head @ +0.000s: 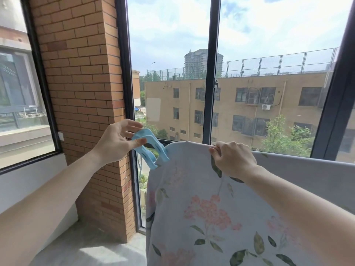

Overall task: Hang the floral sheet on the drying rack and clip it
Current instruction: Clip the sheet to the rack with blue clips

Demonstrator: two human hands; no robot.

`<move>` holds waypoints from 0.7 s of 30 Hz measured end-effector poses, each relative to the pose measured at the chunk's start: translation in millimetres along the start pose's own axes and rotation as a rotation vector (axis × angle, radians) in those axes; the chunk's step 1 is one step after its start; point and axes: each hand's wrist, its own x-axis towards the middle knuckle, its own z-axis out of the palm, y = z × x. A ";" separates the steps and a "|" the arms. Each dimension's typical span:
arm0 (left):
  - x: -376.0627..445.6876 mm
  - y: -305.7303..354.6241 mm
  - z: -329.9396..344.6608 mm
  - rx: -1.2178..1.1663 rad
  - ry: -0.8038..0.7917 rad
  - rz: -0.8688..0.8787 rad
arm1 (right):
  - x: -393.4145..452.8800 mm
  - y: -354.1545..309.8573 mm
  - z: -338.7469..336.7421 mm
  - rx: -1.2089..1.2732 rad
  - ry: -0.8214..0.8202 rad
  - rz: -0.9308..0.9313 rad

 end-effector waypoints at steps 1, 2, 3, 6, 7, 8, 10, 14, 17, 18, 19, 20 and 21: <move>-0.1 -0.7 -0.2 -0.010 0.024 -0.005 | 0.1 0.1 -0.1 -0.001 -0.002 0.000; 0.3 -1.4 0.0 -0.026 0.049 -0.014 | -0.2 0.3 -0.3 -0.002 -0.001 0.001; 0.6 -2.1 -0.1 -0.041 0.078 -0.021 | -0.3 0.6 0.2 -0.002 -0.002 0.003; 4.2 -5.8 0.3 -0.045 0.159 -0.041 | -1.0 0.3 1.1 -0.002 -0.002 0.007; 6.3 -7.4 0.6 -0.044 0.175 -0.051 | -1.4 -0.6 1.0 -0.002 -0.001 0.006; 8.5 -8.5 2.0 -0.058 0.185 -0.059 | -1.7 -1.7 0.8 -0.002 -0.001 0.006; 12.7 -10.0 5.0 -0.126 0.189 -0.069 | -3.0 -3.6 0.2 0.000 -0.002 0.005; 21.0 -9.4 10.2 -0.178 0.192 -0.058 | -3.9 -2.6 0.4 0.010 -0.007 0.016; 28.6 -6.8 13.8 -0.143 0.155 -0.018 | -4.5 -1.8 0.1 0.016 -0.004 0.020; 30.8 -6.1 15.4 -0.152 0.134 -0.014 | -4.7 -2.2 0.0 0.019 -0.002 0.019; 32.9 -5.7 17.1 -0.171 0.113 -0.016 | -4.9 -2.7 -0.4 0.019 0.003 0.016; 34.4 -5.5 19.4 -0.184 0.093 -0.021 | -5.1 -3.6 -0.4 0.021 0.009 0.012; 35.4 -5.5 22.4 -0.188 0.072 -0.026 | -5.4 -4.5 -0.6 0.022 0.015 0.009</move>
